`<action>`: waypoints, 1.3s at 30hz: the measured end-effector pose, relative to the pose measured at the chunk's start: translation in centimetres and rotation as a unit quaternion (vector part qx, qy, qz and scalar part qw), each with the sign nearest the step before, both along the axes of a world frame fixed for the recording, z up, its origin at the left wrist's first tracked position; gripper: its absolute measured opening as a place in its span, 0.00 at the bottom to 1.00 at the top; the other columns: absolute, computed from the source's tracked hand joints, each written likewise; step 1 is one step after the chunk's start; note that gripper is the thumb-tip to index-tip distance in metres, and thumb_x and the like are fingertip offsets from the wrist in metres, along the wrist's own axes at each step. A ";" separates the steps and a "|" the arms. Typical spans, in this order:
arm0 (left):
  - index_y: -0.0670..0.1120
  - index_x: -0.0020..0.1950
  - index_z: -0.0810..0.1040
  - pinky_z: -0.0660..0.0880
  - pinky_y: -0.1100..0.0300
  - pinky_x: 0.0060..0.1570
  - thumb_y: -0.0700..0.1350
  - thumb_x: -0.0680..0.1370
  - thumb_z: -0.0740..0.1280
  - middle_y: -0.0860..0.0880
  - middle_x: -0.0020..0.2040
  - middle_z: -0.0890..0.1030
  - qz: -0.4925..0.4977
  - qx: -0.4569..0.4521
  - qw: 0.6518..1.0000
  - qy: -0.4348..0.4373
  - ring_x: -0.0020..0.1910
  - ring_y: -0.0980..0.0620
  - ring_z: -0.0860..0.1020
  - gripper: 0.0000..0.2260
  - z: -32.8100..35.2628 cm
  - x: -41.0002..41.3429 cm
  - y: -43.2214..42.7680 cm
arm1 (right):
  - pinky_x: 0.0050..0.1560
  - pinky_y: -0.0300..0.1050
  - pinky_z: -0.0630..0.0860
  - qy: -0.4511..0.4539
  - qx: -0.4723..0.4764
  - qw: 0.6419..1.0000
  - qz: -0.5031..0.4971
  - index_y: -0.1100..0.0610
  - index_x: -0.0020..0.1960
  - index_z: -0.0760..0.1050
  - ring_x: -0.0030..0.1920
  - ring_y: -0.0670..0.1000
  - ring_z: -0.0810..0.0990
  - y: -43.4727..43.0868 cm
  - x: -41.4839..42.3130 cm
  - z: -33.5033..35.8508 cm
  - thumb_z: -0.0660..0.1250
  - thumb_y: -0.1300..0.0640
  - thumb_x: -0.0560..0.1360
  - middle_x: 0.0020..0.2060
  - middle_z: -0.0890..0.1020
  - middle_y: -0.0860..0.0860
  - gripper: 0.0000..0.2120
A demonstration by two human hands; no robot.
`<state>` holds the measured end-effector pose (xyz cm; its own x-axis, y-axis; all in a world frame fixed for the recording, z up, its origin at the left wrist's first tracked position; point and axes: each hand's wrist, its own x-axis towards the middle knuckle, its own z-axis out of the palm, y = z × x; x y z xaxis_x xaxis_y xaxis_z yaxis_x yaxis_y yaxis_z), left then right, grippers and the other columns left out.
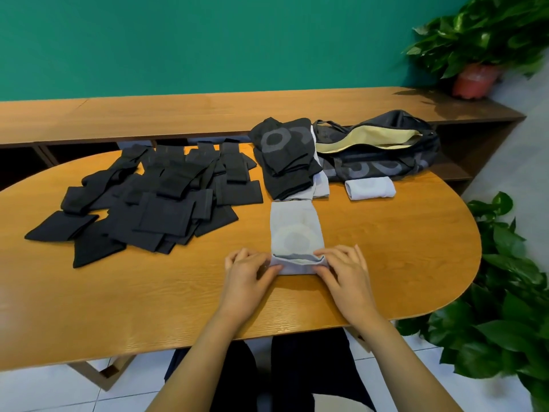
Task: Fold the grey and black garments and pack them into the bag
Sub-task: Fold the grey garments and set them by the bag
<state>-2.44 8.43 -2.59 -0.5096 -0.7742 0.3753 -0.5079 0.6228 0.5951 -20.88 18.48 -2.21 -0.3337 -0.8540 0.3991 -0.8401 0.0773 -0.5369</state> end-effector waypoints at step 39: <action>0.58 0.67 0.75 0.55 0.59 0.61 0.71 0.70 0.60 0.64 0.65 0.74 -0.044 -0.025 0.993 -0.104 0.63 0.59 0.65 0.30 0.0 0.0 0.2 | 0.70 0.56 0.59 0.045 0.056 0.997 -0.035 0.44 0.60 0.80 0.64 0.45 0.70 -0.2 0.4 -0.6 0.49 0.36 0.77 0.60 0.80 0.39 0.26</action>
